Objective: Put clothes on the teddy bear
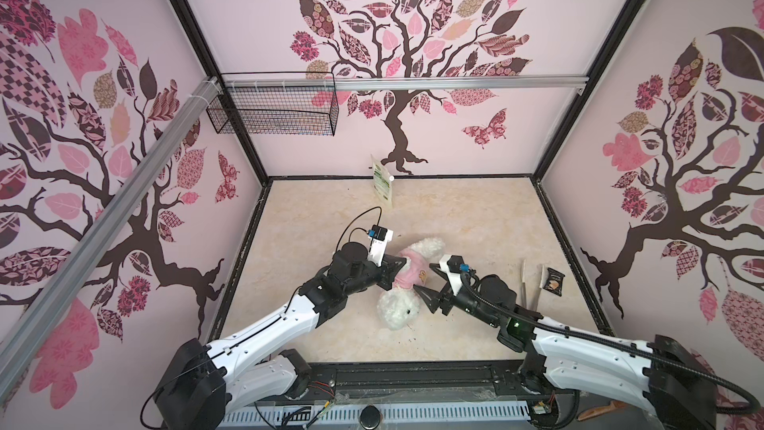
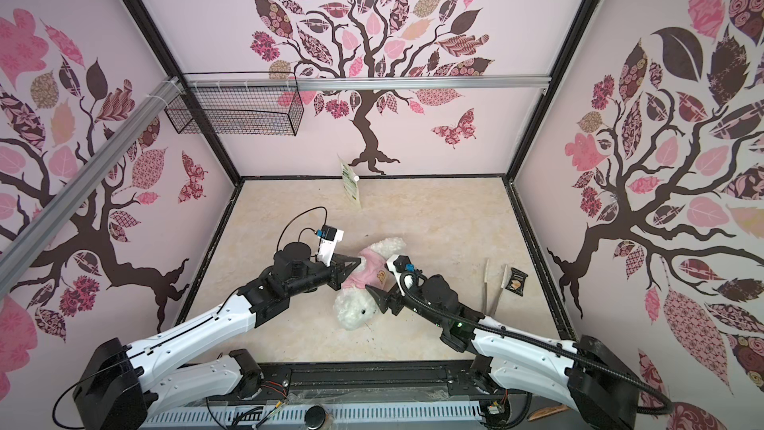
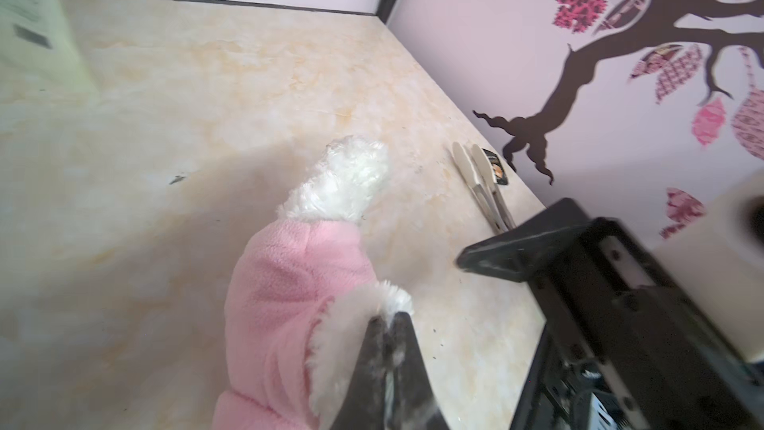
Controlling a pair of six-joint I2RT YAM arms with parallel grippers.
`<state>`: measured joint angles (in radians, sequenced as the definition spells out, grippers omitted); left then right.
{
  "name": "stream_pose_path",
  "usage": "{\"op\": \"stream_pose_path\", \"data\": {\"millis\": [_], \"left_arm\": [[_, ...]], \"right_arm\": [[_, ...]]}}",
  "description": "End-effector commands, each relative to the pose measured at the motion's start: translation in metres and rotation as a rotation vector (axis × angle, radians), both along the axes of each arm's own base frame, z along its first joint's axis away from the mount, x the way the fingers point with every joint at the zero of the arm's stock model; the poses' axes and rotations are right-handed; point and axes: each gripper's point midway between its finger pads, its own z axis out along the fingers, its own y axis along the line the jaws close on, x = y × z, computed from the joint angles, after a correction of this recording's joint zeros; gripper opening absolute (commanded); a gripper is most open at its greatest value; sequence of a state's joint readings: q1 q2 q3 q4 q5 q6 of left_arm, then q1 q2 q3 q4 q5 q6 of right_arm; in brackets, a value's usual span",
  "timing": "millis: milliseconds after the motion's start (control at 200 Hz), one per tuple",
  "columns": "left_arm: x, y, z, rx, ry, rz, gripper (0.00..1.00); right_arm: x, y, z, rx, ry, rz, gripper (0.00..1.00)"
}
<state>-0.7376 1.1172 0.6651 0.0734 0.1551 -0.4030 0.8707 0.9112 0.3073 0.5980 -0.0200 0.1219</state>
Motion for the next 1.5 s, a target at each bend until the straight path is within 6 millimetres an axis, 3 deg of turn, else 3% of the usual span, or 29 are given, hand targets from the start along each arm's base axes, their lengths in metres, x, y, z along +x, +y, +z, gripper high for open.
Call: {"op": "stream_pose_path", "data": {"millis": [0,85,200,275,410,600,730,860,955,1100,1270,1380,1495], "left_arm": [[0.033,0.024,0.007,0.025,-0.096,0.180,0.19],[0.051,0.047,0.008,0.037,-0.106,0.307,0.35],[0.062,0.097,0.009,0.056,-0.082,0.500,0.50],[0.055,0.117,0.012,0.060,-0.083,0.557,0.60],[0.025,0.134,-0.001,0.085,-0.025,0.551,0.74],[-0.009,0.143,-0.039,0.026,0.107,0.537,0.75],[-0.030,0.124,-0.066,-0.077,0.270,0.460,0.73],[-0.051,0.101,-0.079,-0.090,0.362,0.379,0.71],[-0.065,0.089,-0.088,-0.082,0.385,0.338,0.73],[-0.077,0.084,-0.116,-0.125,0.489,0.339,0.73],[-0.068,0.093,-0.124,-0.081,0.439,0.391,0.69],[-0.045,0.114,-0.119,-0.040,0.339,0.508,0.68],[-0.007,0.148,-0.104,-0.036,0.266,0.653,0.69]], "right_arm": [[0.008,-0.018,-0.007,0.001,0.048,-0.062,0.85],[0.011,-0.024,-0.013,-0.014,0.061,-0.089,0.86],[0.013,-0.028,-0.019,-0.036,0.081,-0.117,0.86],[0.016,-0.029,-0.022,-0.051,0.097,-0.132,0.86],[0.019,-0.024,-0.028,-0.060,0.130,-0.126,0.86],[0.024,0.003,-0.050,-0.078,0.228,-0.055,0.80],[0.030,0.011,-0.080,-0.142,0.310,-0.055,0.72],[0.030,0.014,-0.112,-0.210,0.395,-0.051,0.64],[0.026,0.016,-0.129,-0.220,0.452,-0.030,0.59],[0.014,0.025,-0.146,-0.211,0.536,0.033,0.51],[-0.003,0.045,-0.146,-0.131,0.622,0.147,0.43],[-0.014,0.062,-0.139,-0.105,0.627,0.201,0.43],[-0.032,0.087,-0.122,-0.107,0.598,0.283,0.43]]}}
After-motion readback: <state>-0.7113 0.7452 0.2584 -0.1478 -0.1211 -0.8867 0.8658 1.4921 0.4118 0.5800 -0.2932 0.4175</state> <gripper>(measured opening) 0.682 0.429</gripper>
